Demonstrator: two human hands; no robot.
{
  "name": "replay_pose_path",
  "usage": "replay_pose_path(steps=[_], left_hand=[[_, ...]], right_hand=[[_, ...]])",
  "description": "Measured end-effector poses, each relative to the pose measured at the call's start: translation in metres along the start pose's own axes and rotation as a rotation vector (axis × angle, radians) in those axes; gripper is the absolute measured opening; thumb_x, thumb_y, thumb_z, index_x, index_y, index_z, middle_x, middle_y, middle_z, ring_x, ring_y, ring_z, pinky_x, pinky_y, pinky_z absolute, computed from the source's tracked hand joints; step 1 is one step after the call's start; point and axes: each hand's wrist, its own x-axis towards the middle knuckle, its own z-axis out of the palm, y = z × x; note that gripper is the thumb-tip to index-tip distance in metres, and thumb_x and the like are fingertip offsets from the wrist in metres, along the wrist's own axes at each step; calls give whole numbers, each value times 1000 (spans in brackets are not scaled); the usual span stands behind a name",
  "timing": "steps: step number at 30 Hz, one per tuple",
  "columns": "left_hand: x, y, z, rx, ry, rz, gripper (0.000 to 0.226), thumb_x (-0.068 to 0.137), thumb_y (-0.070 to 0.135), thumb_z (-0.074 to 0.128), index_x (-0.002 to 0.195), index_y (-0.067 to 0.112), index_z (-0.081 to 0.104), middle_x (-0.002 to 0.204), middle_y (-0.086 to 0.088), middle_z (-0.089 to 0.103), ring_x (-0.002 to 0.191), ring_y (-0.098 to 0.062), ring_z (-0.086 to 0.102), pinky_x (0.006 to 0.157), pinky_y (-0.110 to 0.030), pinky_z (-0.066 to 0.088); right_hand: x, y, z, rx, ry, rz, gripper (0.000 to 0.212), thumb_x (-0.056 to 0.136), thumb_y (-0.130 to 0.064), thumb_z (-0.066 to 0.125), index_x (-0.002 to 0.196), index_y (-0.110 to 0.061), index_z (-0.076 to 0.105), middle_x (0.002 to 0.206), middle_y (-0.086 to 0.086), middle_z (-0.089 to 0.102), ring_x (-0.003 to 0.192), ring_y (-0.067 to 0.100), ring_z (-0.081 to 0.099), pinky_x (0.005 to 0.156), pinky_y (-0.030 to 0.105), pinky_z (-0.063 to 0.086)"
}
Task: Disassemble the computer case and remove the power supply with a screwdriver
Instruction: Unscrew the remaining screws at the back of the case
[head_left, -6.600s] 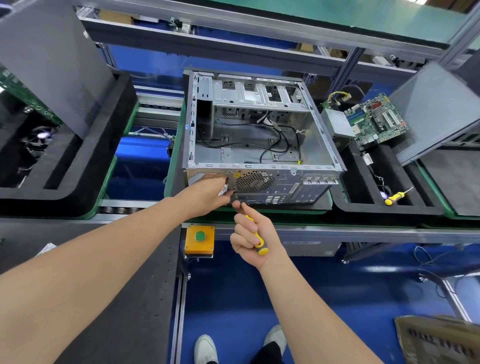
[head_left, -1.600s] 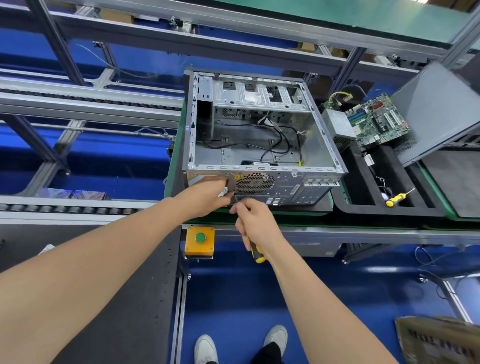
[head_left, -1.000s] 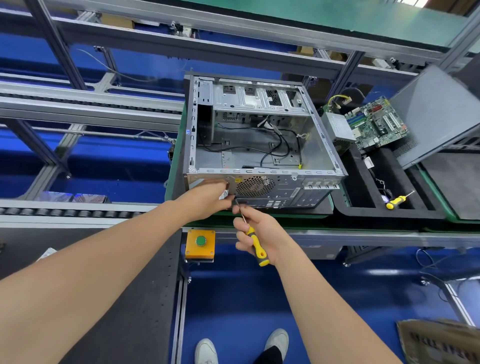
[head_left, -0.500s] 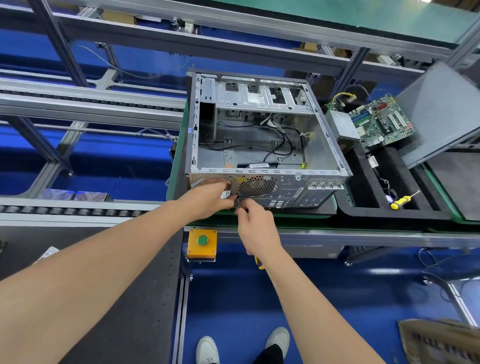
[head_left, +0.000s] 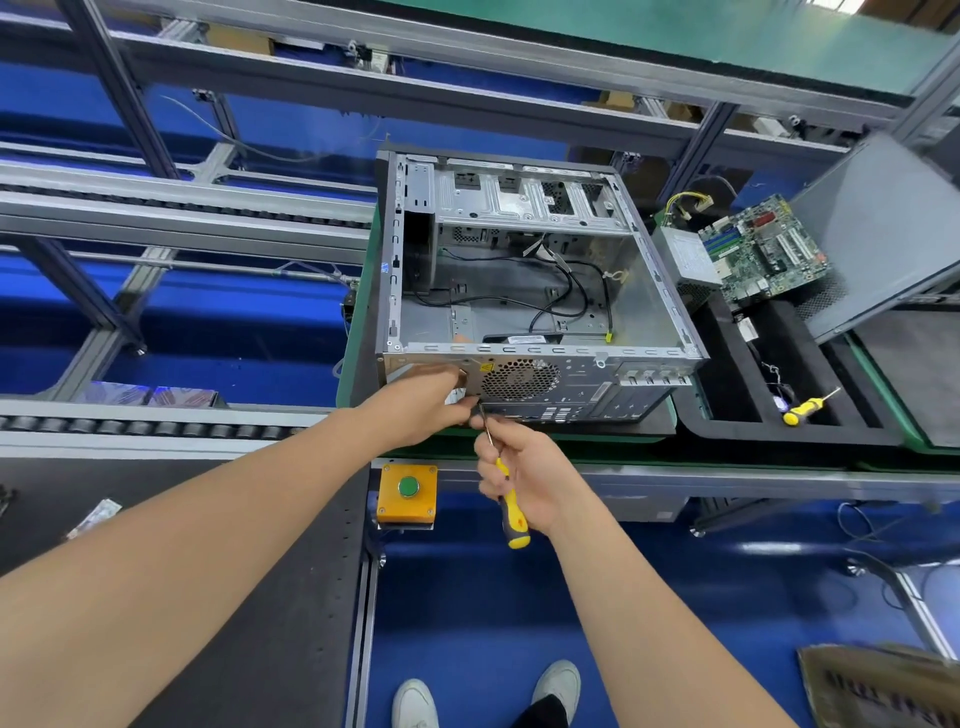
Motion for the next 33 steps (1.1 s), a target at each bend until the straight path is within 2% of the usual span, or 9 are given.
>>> replay_pose_path(steps=[3,6,12,14,17,21,23,28,33], left_hand=[[0,-1,1,15,32,14,19,102,45,53,92,30,48,72,21,43,66,1,46,53,-10,28],[1,-2,2,20,25,17,18,102,45,53,93,29,49,71,23,41,63,9,41,50,-9,30],[4,-4,5,11,8,15,19,101,44,53,101,25,55,74,19,47,64,5,45,50,-12,27],[5,-5,5,4,-6,19,24,101,44,54,110,21,60,84,13,55,69,1,48,54,-11,30],[5,-4,4,-14,-18,-4,29,101,43,55,116,20,61,98,5,62,76,-4,53,60,-17,38],[3,-1,2,-22,-26,-13,25,99,41,57,113,20,61,101,3,64,85,-13,58,64,-22,43],[3,0,0,-18,-30,-1,21,98,40,58,108,22,61,97,6,62,84,-12,56,61,-16,39],[1,4,-4,-69,-60,-7,23,99,40,56,113,23,64,117,1,69,108,-19,63,93,-40,52],[0,4,-5,-62,-75,-24,27,100,43,55,114,23,64,120,0,69,112,-19,62,97,-42,51]], right_hand=[[4,0,-5,121,-86,24,14,103,-18,50,103,-7,58,66,2,54,33,5,37,29,17,29],[7,-1,-4,-66,10,-37,17,111,-15,45,106,-4,56,67,6,55,33,7,31,30,20,26],[6,0,17,-969,536,-312,12,107,-22,53,103,-12,59,75,4,68,51,16,51,46,25,37],[5,10,26,-1310,688,-421,6,106,-23,54,102,-20,51,79,0,59,66,19,55,56,31,40],[5,27,34,-1670,822,-464,17,102,-19,56,110,-21,41,66,-5,37,63,26,50,58,36,35],[5,21,26,-1341,774,-528,8,105,-29,55,102,-22,56,76,-1,62,72,23,61,61,36,42],[6,9,21,-1060,630,-383,16,102,-27,55,97,-17,67,76,2,74,67,17,63,60,33,44],[3,-14,3,-308,152,-54,25,106,-9,46,107,2,68,71,7,64,53,12,48,44,26,40],[0,4,-15,141,-161,74,20,108,-22,51,112,-9,65,73,6,62,39,7,44,30,16,32]])
